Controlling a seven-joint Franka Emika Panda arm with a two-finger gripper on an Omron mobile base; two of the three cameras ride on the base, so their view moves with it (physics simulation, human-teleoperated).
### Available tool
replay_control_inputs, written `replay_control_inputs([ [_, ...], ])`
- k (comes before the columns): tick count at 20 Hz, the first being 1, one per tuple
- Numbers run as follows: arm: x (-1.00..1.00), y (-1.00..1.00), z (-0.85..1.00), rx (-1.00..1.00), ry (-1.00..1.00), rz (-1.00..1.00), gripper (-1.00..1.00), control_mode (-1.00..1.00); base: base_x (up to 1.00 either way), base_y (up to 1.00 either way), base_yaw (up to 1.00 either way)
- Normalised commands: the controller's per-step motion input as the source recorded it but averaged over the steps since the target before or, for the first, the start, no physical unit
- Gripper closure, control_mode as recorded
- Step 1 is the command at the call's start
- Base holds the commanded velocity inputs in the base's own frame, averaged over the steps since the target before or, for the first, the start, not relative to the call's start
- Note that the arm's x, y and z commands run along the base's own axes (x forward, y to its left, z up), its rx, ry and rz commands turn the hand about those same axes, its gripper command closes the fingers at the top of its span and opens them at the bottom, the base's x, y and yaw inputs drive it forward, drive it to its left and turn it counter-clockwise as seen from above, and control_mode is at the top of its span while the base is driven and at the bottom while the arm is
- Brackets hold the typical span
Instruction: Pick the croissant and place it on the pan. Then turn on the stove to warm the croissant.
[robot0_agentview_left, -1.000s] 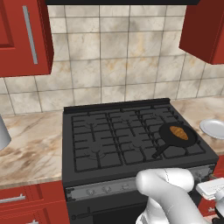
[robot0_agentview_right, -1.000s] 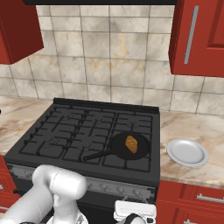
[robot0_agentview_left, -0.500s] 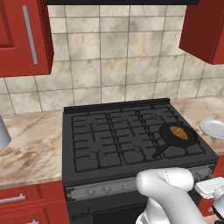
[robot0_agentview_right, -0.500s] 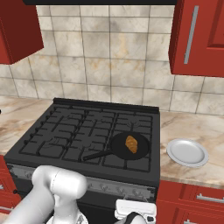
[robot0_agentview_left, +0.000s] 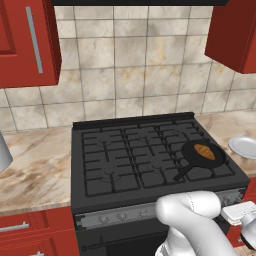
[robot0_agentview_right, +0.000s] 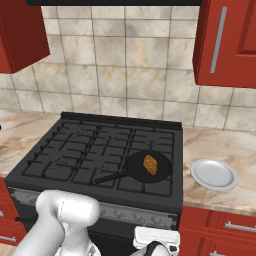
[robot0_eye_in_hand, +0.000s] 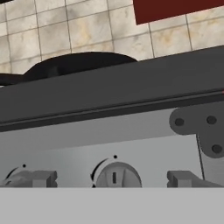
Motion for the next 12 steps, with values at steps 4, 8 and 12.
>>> replay_control_inputs([
  [4, 0.13, -0.1, -0.12, 0.0, -0.01, 0.0, -1.0, -1.0, 0.0, 0.0, 0.0],
  [8, 0.06, -0.07, -0.19, 0.0, -0.01, 0.0, -1.0, -1.0, 0.0, 0.0, 0.0],
  [12, 0.05, -0.03, -0.16, 0.0, -0.01, 0.0, -1.0, -1.0, 0.0, 0.0, 0.0],
])
